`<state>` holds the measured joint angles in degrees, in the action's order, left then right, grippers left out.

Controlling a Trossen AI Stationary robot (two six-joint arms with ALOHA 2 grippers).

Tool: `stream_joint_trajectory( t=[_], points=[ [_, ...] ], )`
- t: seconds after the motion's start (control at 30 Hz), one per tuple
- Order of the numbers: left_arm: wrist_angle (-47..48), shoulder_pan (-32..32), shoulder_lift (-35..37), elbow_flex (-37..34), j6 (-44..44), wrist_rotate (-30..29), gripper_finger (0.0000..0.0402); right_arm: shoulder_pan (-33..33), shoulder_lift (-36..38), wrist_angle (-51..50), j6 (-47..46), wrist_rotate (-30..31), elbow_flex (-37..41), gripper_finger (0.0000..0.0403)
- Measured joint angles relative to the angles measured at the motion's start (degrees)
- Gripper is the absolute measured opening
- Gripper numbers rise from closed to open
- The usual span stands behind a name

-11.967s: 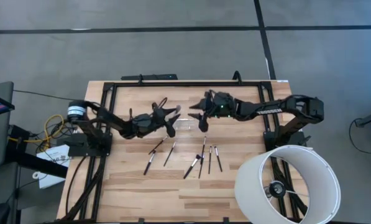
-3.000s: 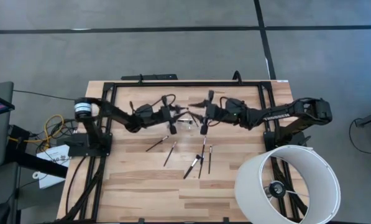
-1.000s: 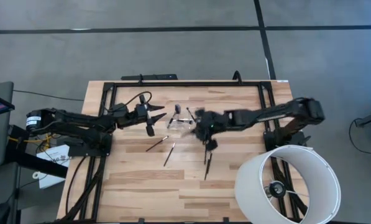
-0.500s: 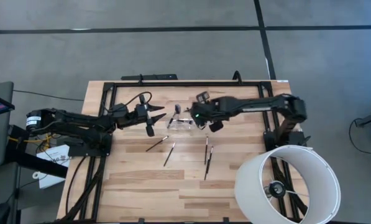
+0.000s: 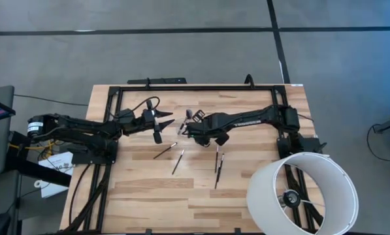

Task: Put items in baskets/containers
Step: Put the powder brush into the transparent organizer, then put the eyeshadow brush into the transparent organizer

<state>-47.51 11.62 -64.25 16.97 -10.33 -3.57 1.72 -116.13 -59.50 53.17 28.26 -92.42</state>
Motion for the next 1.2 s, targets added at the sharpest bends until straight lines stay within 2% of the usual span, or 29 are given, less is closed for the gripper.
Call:
stream_joint_trajectory(
  t=[0.13,0.33,0.53,0.67,0.73,0.83,0.9,0.97,1.1,1.2],
  points=[
    [0.2,0.0,0.0,0.0,0.4,0.0,0.0136,0.7,-1.0,0.8,0.3,0.2,-0.1,0.0079],
    [1.1,0.0,0.0,0.0,0.4,0.4,0.0136,0.5,-1.2,1.1,-5.6,0.5,-0.2,0.0115],
    [2.1,0.0,0.0,0.0,5.0,0.5,0.0136,-1.7,2.7,-1.1,-10.6,0.4,-0.2,0.0149],
    [5.9,-0.6,0.0,0.1,8.8,1.4,0.0136,-4.9,7.6,1.1,-12.0,-0.3,-0.2,0.0162],
    [9.1,-2.0,0.0,0.1,10.2,2.3,0.0136,-5.8,10.3,2.1,-14.6,-4.0,-0.2,0.0165],
    [14.8,-6.2,0.0,0.0,14.1,1.8,0.0136,-4.7,14.5,6.6,-20.2,-18.5,1.0,0.0165],
    [15.6,-10.4,0.0,-1.0,16.4,-2.1,0.0136,-3.1,17.0,12.0,-23.8,-30.2,3.4,0.0161],
    [15.8,-15.3,0.0,-2.9,17.6,-8.3,0.0136,-1.7,18.5,17.7,-24.7,-37.7,6.9,0.0157],
    [15.8,-23.9,0.0,-6.9,22.9,-23.2,0.0136,-0.3,19.1,27.3,-26.5,-39.1,14.1,0.0153],
    [15.8,-27.8,0.0,-9.3,28.2,-28.5,0.0136,-0.7,18.3,37.4,-29.7,-40.4,19.2,0.0153]
  ],
)
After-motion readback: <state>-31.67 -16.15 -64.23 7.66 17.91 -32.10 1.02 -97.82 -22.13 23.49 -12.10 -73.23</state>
